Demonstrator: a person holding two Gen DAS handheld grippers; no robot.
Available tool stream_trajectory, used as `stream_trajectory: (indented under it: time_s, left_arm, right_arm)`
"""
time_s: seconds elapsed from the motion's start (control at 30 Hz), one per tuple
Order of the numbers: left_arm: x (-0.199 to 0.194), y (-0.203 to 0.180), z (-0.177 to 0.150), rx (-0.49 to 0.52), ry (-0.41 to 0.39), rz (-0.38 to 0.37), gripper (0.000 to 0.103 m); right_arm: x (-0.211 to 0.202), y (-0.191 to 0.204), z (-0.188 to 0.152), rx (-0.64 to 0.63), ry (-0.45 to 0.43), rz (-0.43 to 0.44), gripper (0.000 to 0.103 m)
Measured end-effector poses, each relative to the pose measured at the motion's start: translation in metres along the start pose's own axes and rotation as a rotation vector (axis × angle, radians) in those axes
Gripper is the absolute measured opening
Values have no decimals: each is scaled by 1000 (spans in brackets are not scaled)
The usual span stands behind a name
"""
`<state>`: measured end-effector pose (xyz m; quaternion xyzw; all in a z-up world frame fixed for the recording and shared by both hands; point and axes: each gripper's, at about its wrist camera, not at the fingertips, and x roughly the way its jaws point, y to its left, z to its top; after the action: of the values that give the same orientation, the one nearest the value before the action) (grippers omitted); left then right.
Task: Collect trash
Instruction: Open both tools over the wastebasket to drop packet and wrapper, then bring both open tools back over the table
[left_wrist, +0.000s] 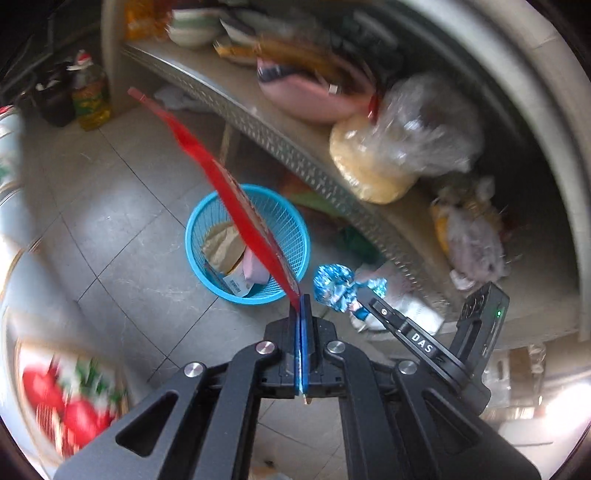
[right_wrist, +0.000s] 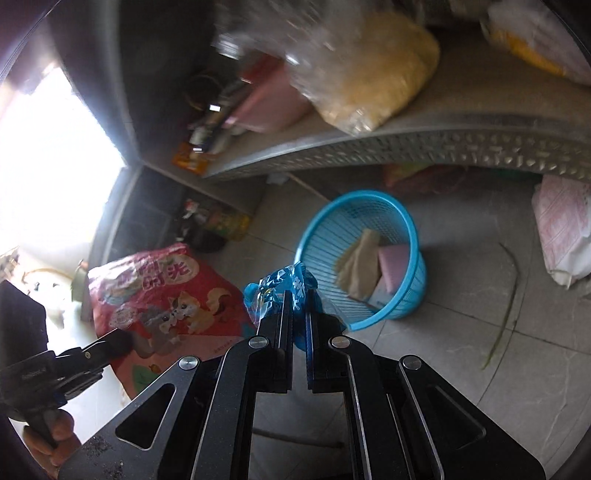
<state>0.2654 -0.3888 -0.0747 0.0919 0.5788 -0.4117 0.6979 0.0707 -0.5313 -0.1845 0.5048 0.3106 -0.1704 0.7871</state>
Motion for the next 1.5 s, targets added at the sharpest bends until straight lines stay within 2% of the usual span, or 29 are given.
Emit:
stream_trajectory:
  time_s: [0.17, 0.2, 0.23, 0.27, 0.3, 0.33, 0.37, 0.47, 0.63, 0.77, 0.87, 0.93, 1.03, 1.2, 1.4, 1.5]
  left_arm:
    - [56, 1, 34, 29, 41, 60, 0]
    - [71, 3, 40, 33, 49, 73, 1]
    - [81, 6, 43, 33, 64, 75, 8]
    - [97, 10, 45, 27, 99, 80, 27]
    - [115, 18, 46, -4, 149, 111, 39]
    - [125, 27, 47, -44, 167, 141, 48]
    - [132, 38, 47, -94, 176, 162, 48]
    - [130, 56, 44, -161, 170, 146, 52]
    - [99, 62, 48, -125, 96, 181, 57]
    - [60, 66, 47, -130, 35, 170, 59]
    - [26, 59, 37, -125, -27, 143, 62]
    - [1, 53, 27, -93, -80, 164, 64]
    - [-40, 41, 5, -37, -162, 185, 71]
    - [-105, 33, -43, -12, -257, 150, 79]
    - [-167, 42, -108, -52, -330, 101, 82]
    - [-193, 51, -143, -72, -368, 90, 84]
  right_arm:
    - [45, -14, 23, 25, 9, -66, 5]
    - [57, -17, 28, 29, 7, -83, 8]
    - [67, -19, 31, 28, 11, -103, 9]
    - [80, -24, 34, 26, 28, -131, 15]
    - [90, -27, 34, 30, 44, -161, 33]
    - [102, -34, 34, 38, 61, -206, 47]
    - [108, -38, 33, 40, 76, -232, 47]
    - [112, -49, 25, 49, 93, -245, 47]
    - [89, -51, 10, 7, 66, -243, 51]
    - [68, -41, -3, -32, 53, -244, 51]
    - [43, -31, -17, -75, 24, -239, 54]
    - [27, -23, -24, -105, 0, -241, 56]
    - [-3, -10, -35, -155, -47, -234, 58]
    - [-52, 22, -52, -251, -109, -213, 61]
    - [-95, 68, -66, -391, -130, -139, 69]
    - [-111, 94, -73, -445, -121, -74, 73]
